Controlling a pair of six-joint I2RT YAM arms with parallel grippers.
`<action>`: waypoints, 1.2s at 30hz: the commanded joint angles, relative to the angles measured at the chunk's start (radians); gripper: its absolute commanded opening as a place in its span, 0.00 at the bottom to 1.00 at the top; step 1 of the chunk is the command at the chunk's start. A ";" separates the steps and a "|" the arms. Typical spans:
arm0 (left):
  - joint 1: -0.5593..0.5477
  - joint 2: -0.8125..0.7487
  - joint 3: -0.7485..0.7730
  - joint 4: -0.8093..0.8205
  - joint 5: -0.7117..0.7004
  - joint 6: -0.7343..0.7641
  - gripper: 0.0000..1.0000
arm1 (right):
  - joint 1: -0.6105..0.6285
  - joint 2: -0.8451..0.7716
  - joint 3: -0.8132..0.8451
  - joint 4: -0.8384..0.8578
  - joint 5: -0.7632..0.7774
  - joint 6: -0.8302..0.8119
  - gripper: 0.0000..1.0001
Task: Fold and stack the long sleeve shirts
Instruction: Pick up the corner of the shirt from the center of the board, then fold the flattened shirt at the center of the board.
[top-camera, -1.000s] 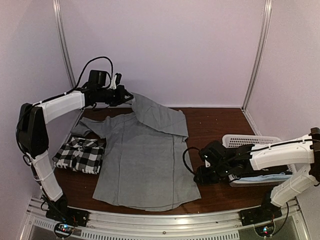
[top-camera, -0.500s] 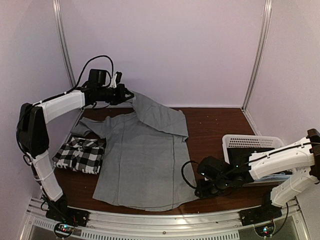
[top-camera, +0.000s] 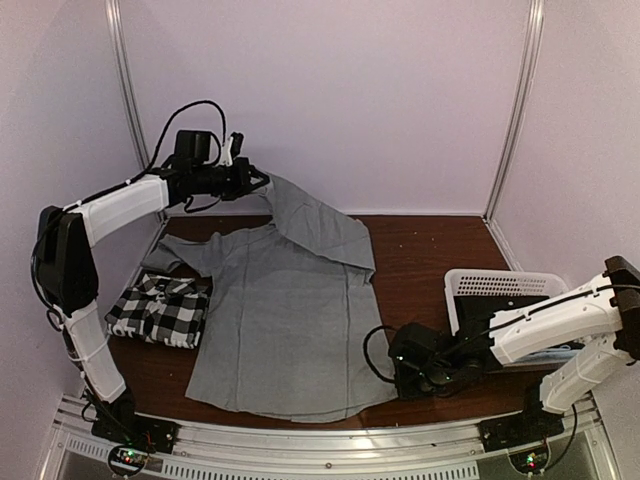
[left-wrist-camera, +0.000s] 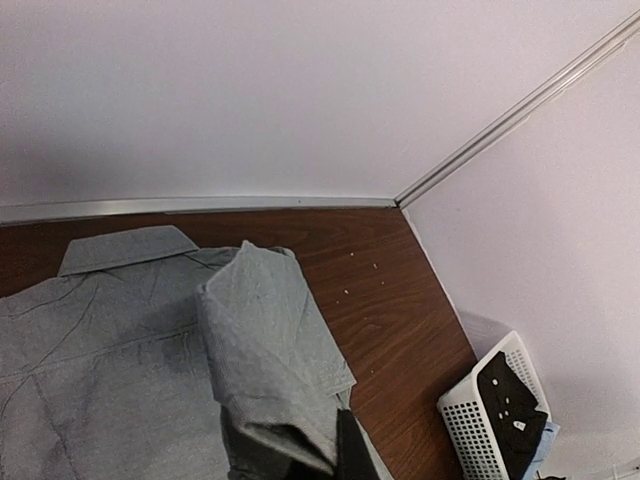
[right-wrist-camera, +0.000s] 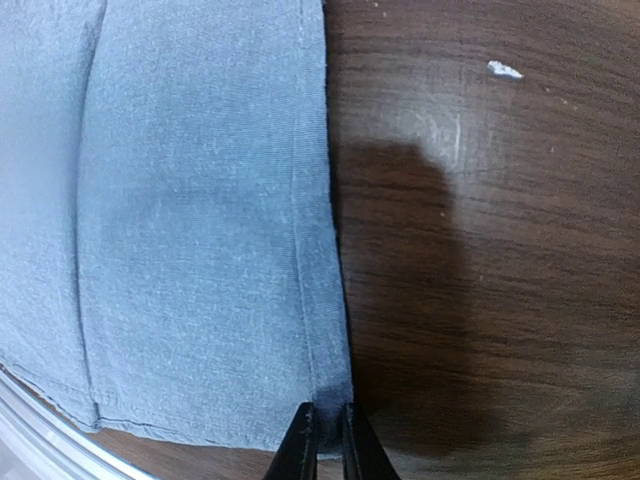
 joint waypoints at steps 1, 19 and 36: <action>0.013 0.014 0.079 0.069 0.007 0.001 0.00 | 0.013 -0.049 0.032 -0.061 0.119 0.021 0.06; 0.155 -0.034 0.086 0.038 0.007 0.023 0.00 | 0.053 0.022 0.176 0.153 -0.002 -0.233 0.00; 0.241 -0.047 0.079 0.014 -0.058 0.088 0.00 | 0.055 0.219 0.275 0.255 -0.194 -0.382 0.00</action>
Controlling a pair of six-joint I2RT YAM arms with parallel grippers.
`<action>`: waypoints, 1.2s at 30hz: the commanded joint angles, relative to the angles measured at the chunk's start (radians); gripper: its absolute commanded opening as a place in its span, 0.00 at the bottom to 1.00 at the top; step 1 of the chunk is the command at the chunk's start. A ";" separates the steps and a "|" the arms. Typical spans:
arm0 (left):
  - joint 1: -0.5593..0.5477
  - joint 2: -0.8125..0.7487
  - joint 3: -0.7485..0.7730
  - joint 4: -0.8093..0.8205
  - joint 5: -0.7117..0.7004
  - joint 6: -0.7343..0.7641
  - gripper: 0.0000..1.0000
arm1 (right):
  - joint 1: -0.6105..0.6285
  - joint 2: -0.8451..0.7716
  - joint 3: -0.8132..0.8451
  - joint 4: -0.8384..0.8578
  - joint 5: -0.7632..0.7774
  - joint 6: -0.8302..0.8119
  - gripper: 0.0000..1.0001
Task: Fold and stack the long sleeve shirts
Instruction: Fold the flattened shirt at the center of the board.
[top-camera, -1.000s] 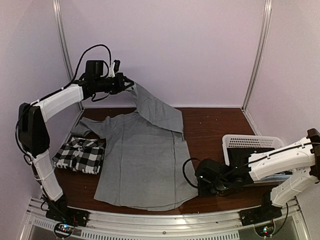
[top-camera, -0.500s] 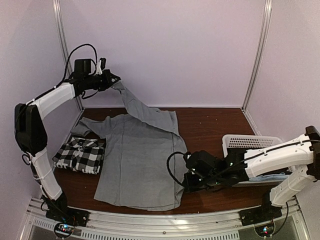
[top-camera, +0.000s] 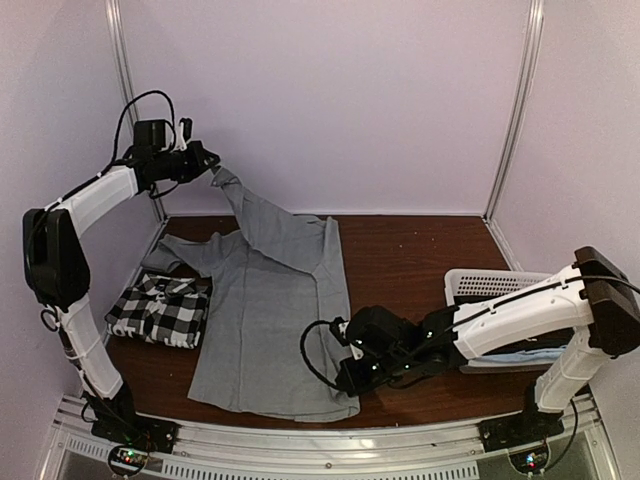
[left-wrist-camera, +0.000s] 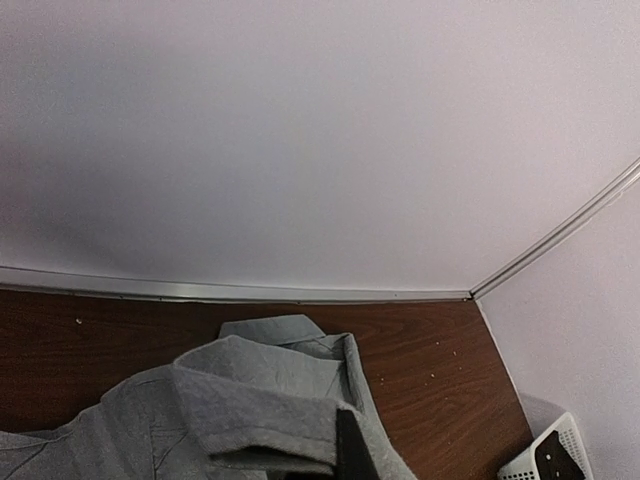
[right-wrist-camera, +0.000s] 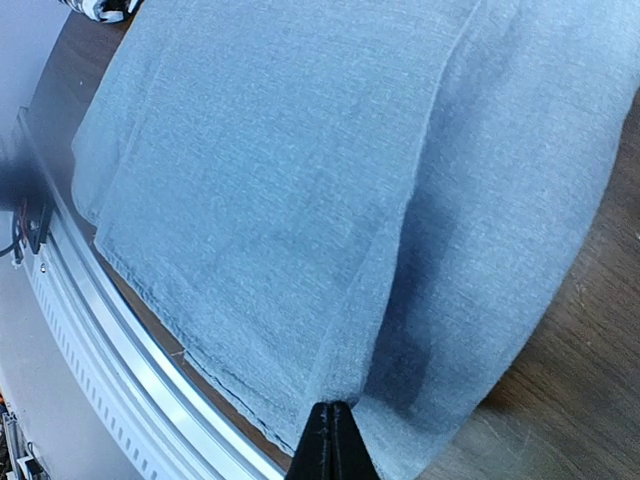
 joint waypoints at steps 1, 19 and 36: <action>0.010 -0.049 -0.007 0.033 -0.017 0.037 0.00 | 0.004 0.037 0.050 0.014 -0.040 -0.054 0.00; 0.010 -0.161 -0.085 0.001 -0.144 0.112 0.00 | -0.015 0.103 0.125 -0.007 -0.090 -0.116 0.00; 0.009 -0.137 -0.136 -0.002 -0.137 0.117 0.00 | -0.016 0.143 0.131 0.040 -0.172 -0.147 0.00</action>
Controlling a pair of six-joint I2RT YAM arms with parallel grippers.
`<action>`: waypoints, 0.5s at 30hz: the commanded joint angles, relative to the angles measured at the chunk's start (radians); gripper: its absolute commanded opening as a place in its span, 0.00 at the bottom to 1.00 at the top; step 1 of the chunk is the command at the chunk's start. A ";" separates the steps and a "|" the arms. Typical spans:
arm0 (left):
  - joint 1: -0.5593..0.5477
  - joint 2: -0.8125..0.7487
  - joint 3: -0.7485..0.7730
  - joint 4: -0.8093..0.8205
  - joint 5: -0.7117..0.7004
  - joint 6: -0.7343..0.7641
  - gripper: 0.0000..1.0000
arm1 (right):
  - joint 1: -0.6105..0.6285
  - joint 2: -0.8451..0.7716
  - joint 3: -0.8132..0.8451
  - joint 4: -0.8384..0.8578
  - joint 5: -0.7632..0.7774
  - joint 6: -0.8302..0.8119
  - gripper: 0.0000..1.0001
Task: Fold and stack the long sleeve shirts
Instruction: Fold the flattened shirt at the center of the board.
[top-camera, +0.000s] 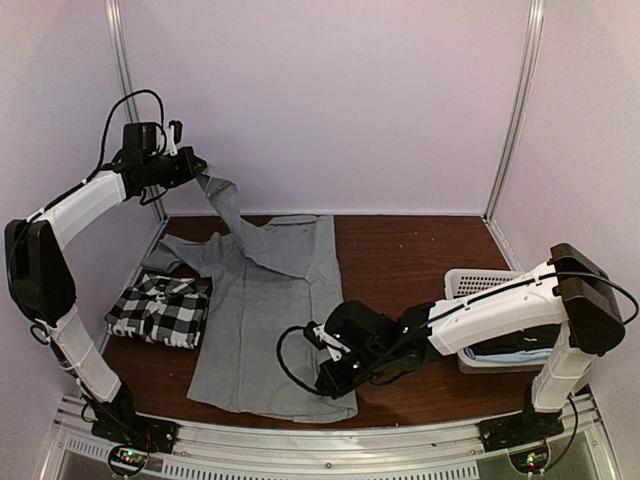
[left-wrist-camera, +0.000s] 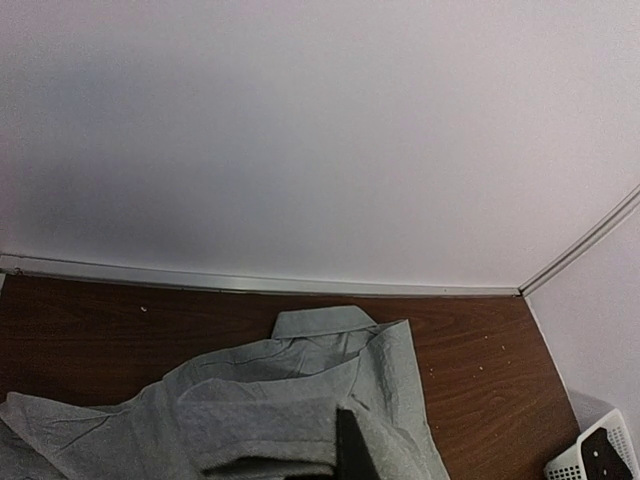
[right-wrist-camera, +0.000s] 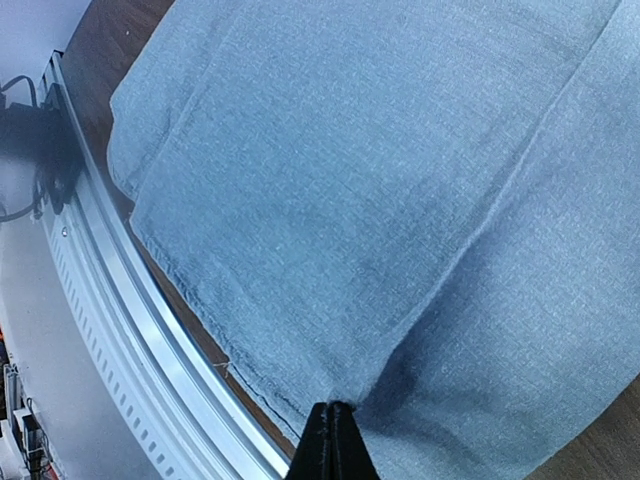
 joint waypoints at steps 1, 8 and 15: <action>0.007 -0.004 -0.015 0.044 0.003 0.013 0.00 | -0.004 0.013 -0.008 0.050 -0.043 -0.021 0.00; 0.007 -0.058 -0.053 0.066 0.060 -0.012 0.00 | -0.008 0.024 -0.019 0.074 -0.058 -0.031 0.05; 0.006 -0.158 -0.190 0.098 0.070 -0.029 0.00 | -0.055 -0.025 -0.024 0.075 -0.034 -0.042 0.21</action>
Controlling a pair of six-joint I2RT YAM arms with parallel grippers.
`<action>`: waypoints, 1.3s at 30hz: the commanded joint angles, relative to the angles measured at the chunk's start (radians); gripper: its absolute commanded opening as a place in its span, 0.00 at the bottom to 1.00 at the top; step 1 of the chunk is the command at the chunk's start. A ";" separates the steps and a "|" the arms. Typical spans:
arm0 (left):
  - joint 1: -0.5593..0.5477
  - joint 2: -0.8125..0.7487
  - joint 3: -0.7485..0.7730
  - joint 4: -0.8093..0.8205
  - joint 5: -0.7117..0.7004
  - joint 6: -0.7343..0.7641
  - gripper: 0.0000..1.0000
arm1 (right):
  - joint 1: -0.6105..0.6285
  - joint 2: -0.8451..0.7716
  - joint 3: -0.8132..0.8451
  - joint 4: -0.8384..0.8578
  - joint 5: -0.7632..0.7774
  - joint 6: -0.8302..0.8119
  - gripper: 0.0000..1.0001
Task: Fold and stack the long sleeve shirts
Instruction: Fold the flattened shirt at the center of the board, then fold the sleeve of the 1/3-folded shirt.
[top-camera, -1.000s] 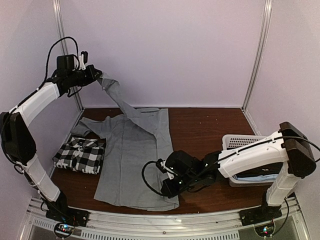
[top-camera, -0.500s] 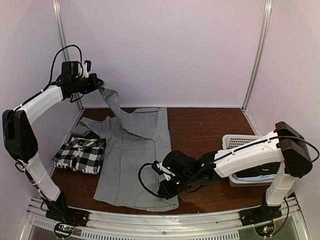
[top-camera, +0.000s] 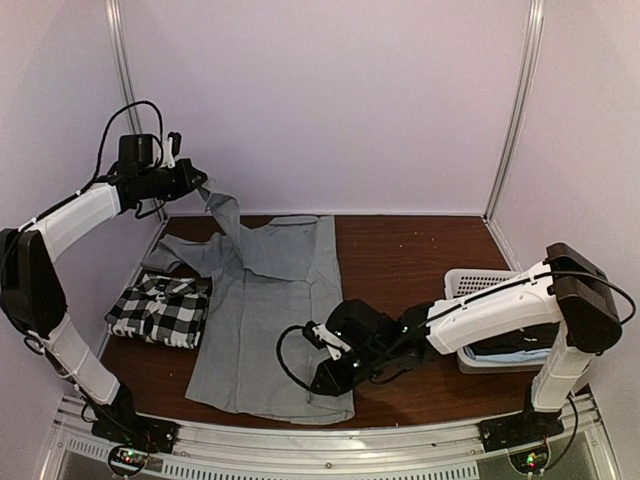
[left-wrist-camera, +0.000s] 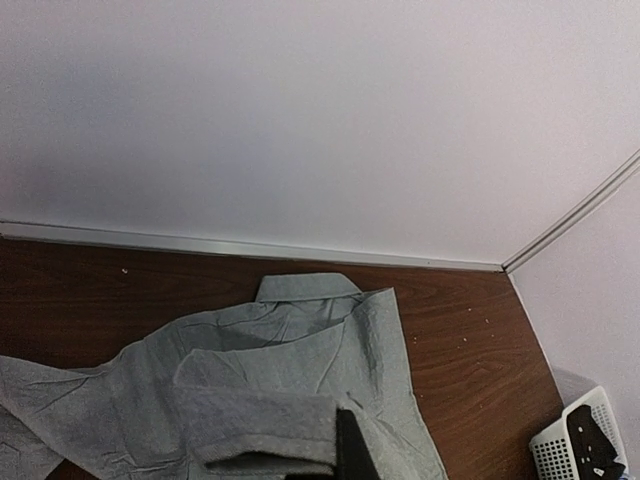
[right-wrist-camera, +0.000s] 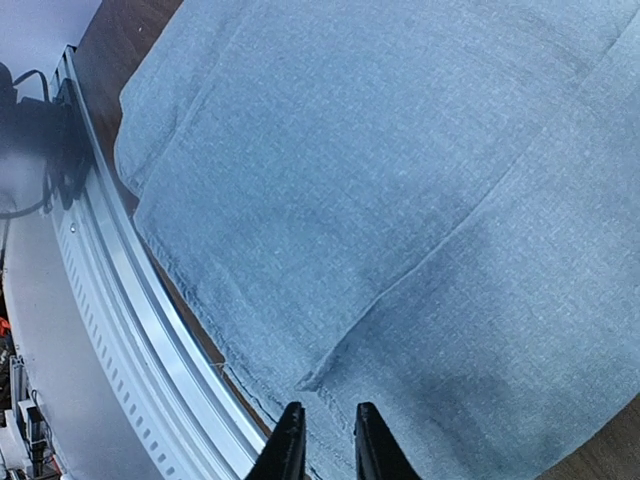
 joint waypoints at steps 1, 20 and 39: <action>0.007 -0.101 -0.073 0.067 0.008 -0.012 0.00 | -0.048 -0.054 -0.009 0.024 0.015 -0.020 0.24; 0.006 -0.315 -0.330 0.045 -0.077 -0.035 0.00 | -0.414 -0.002 0.203 0.175 -0.009 -0.060 0.37; 0.007 -0.469 -0.425 -0.105 -0.156 -0.050 0.00 | -0.595 0.564 0.720 0.266 -0.191 0.017 0.29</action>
